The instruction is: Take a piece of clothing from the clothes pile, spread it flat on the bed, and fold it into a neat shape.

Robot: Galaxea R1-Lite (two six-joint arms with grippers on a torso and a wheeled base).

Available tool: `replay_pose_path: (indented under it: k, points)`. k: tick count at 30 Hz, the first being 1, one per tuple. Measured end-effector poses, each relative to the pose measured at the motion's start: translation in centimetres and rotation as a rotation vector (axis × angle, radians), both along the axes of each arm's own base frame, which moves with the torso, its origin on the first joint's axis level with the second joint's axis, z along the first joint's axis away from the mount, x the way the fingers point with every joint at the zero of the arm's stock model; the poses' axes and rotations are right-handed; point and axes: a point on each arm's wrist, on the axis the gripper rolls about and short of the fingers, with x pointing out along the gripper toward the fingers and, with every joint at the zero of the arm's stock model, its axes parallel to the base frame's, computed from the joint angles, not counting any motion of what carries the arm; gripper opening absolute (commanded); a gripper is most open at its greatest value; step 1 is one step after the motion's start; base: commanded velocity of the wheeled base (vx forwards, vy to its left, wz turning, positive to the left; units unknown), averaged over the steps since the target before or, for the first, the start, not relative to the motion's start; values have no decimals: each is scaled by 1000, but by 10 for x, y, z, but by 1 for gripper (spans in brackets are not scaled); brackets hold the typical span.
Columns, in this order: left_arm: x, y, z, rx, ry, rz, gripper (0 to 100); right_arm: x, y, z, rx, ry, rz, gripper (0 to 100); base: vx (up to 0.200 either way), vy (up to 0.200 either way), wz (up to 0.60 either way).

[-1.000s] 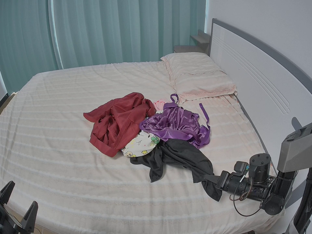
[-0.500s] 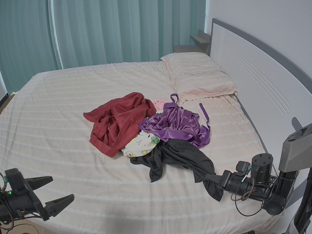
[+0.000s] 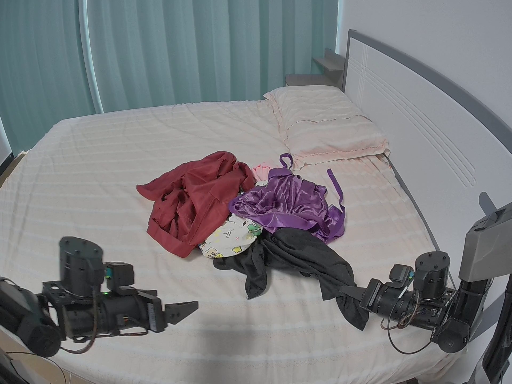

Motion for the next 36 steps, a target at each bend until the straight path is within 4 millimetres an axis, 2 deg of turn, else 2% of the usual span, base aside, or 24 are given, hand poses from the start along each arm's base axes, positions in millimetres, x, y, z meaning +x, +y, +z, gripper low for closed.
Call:
replay_pose_path:
  k: [12, 16, 25, 31, 36]
  points:
    - [64, -97, -77, -46, 108, 56, 100, -3, -2, 4, 6, -6, 0, 0, 0, 0, 0]
    - [78, -117, -96, -61, 117, 66, 100, -13, 5, 10, 12, -16, 44, 0, 0, 0, 0]
    - [113, -139, -123, -51, 112, 111, 100, -37, 18, 23, 29, -45, 144, 0, 0, 0, 0]
    - [140, -140, -137, -21, 131, 162, 100, -41, 20, 27, 36, -58, 159, 0, 0, 0, 0]
    - [156, -145, -141, -2, 140, 171, 100, -41, 20, 29, 38, -64, 161, 0, 0, 0, 0]
